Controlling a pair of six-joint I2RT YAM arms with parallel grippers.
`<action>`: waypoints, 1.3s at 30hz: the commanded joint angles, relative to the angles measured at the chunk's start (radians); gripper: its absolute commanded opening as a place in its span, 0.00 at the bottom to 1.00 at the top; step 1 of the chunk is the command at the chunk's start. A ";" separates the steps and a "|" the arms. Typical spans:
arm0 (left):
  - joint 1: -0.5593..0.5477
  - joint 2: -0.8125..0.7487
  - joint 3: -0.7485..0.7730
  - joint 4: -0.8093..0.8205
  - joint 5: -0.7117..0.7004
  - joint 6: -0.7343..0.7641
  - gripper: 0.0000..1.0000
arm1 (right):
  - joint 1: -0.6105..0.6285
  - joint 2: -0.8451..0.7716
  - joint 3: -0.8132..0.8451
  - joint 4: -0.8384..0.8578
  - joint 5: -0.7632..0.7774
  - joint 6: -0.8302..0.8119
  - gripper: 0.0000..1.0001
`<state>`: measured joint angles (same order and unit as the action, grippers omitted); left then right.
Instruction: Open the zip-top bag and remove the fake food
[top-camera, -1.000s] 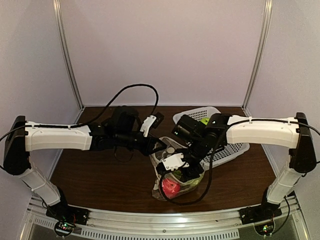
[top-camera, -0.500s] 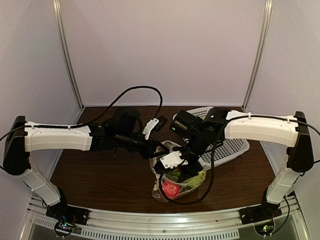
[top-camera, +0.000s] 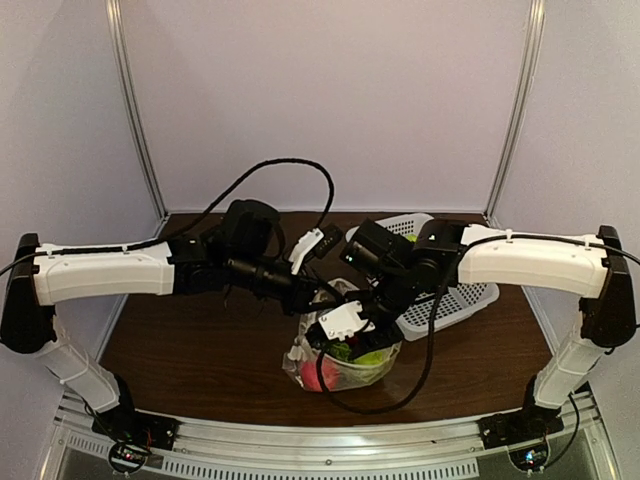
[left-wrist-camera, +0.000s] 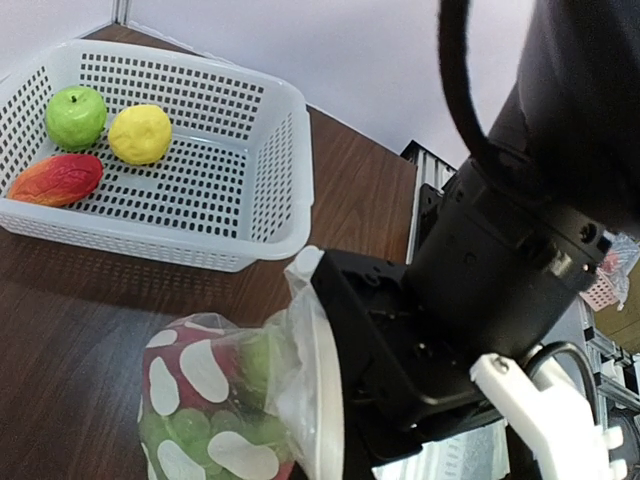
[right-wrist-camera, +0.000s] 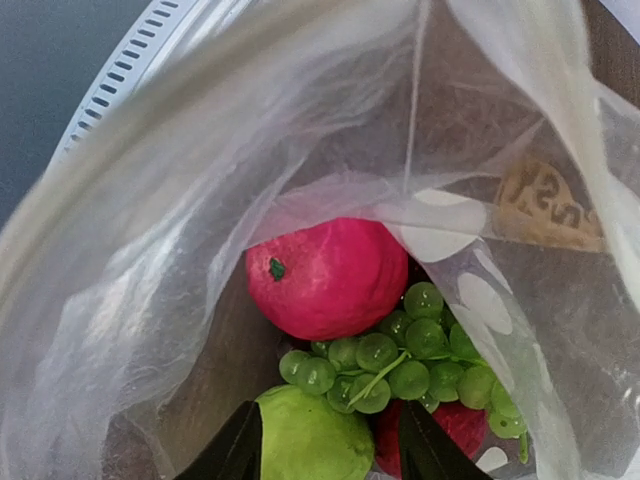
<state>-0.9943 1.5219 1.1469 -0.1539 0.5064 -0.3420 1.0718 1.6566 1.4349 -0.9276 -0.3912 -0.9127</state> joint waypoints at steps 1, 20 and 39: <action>-0.010 0.008 0.011 0.009 -0.040 0.003 0.00 | 0.044 0.005 -0.051 0.119 0.096 0.008 0.48; -0.008 0.028 -0.061 -0.006 -0.144 -0.014 0.00 | 0.099 0.155 -0.119 0.296 0.033 -0.066 0.76; -0.009 -0.006 -0.137 0.011 -0.186 -0.017 0.00 | 0.101 0.286 -0.113 0.392 0.108 0.046 0.61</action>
<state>-0.9985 1.5333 1.0187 -0.1902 0.3248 -0.3519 1.1637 1.8740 1.3281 -0.5346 -0.3668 -0.9119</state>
